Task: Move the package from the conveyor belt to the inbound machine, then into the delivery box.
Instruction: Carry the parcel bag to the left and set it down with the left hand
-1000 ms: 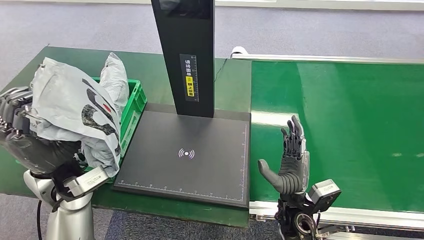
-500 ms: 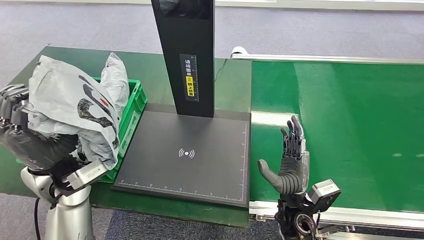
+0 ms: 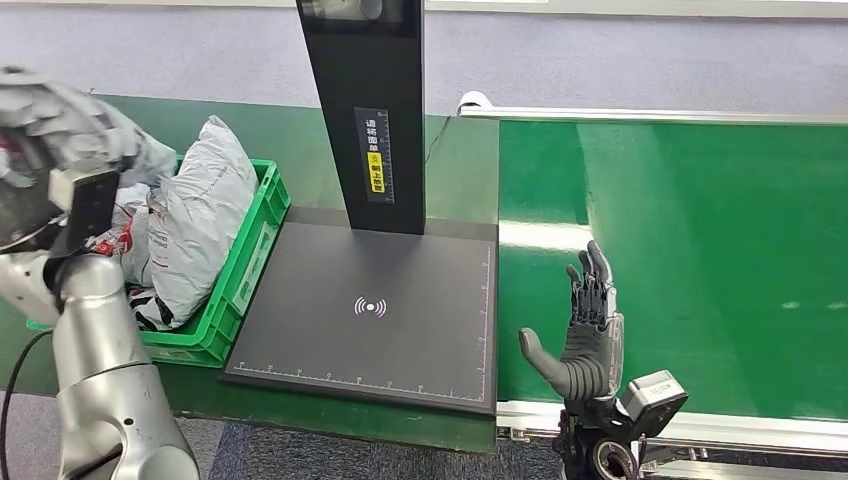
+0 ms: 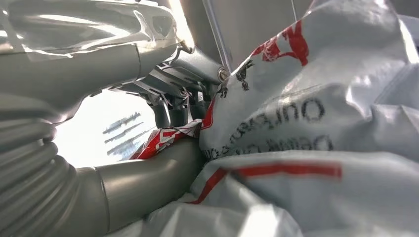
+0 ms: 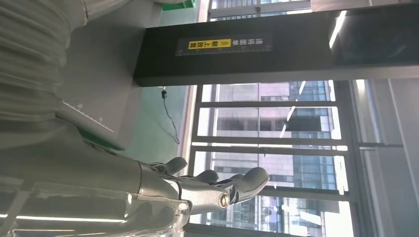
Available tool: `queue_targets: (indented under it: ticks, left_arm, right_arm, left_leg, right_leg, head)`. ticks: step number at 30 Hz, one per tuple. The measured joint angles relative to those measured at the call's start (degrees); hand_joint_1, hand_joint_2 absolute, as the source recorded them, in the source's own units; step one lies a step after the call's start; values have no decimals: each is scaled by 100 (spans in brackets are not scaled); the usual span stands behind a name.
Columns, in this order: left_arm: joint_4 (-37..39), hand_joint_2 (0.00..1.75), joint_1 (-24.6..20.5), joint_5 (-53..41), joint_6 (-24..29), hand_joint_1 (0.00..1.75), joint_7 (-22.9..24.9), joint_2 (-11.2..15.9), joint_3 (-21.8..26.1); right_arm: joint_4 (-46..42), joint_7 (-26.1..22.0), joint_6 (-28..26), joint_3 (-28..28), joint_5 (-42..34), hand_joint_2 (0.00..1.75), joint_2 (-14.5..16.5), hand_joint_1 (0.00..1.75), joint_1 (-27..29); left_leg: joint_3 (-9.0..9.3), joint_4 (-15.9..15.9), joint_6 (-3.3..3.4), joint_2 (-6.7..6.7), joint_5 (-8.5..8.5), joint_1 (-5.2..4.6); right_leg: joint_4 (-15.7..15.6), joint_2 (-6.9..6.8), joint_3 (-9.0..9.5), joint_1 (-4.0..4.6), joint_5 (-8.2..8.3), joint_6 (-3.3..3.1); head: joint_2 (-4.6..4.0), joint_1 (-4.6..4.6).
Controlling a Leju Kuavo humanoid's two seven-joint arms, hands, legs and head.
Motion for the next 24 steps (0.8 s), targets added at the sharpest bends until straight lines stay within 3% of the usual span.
queue_targets:
  ticks: [3, 10, 13, 15, 17, 19, 24]
  left_arm:
    - [-348, 175, 55, 317, 1, 175, -312, -40, 236]
    - [-681, 175, 132, 180, 0, 175, -299, -189, 373]
    - [-446, 175, 47, -368, -19, 175, -189, -232, 467]
    - [275, 175, -166, -1442, -100, 175, 527, -157, 494]
    - [1299, 175, -396, -2534, -195, 175, 1890, 27, 318]
    - [2177, 175, -571, -2936, -382, 175, 3025, 190, 34]
    - [3660, 175, -836, -3071, -1612, 175, 4277, 482, -756]
  right_arm:
    - [-16, 17, 4, 0, 10, 175, 4, 0, 20]
    - [-80, 26, -138, 32, -31, 175, 6, 0, 66]
    - [-116, 30, -229, 80, -71, 175, -2, 0, 105]
    - [-197, 54, -187, 53, -17, 175, -4, 0, 168]
    - [-292, 97, -94, -1, 55, 175, -4, 0, 220]
    - [-347, 136, -11, -56, 105, 175, -4, 0, 240]
    - [-352, 167, 138, -134, 223, 175, -2, 0, 199]
  left_leg:
    - [-11, 0, 0, -14, -2, -1]
    - [-11, 1, 1, -20, -1, -2]
    - [-8, 2, 1, -26, 0, -2]
    - [-10, 3, 0, -46, 5, -2]
    - [-14, 2, -4, -49, 11, -1]
    - [-16, 1, -6, -31, 14, 0]
    - [-20, 2, -6, -23, 14, -2]
  right_leg:
    - [-3, -11, -7, -1, -2, 1]
    - [-5, -12, -8, -2, 0, 1]
    - [-5, -20, -14, -1, 0, 1]
    - [-5, -40, -11, -1, 0, 1]
    - [-4, -46, -8, 0, 6, -6]
    - [-3, -32, -14, 1, 14, -12]
    - [-1, -24, -18, -1, 16, -10]
  head:
    - [0, 1]
    - [0, 0]
    - [-1, -1]
    - [0, -1]
    - [0, -1]
    - [0, -2]
    - [0, 2]
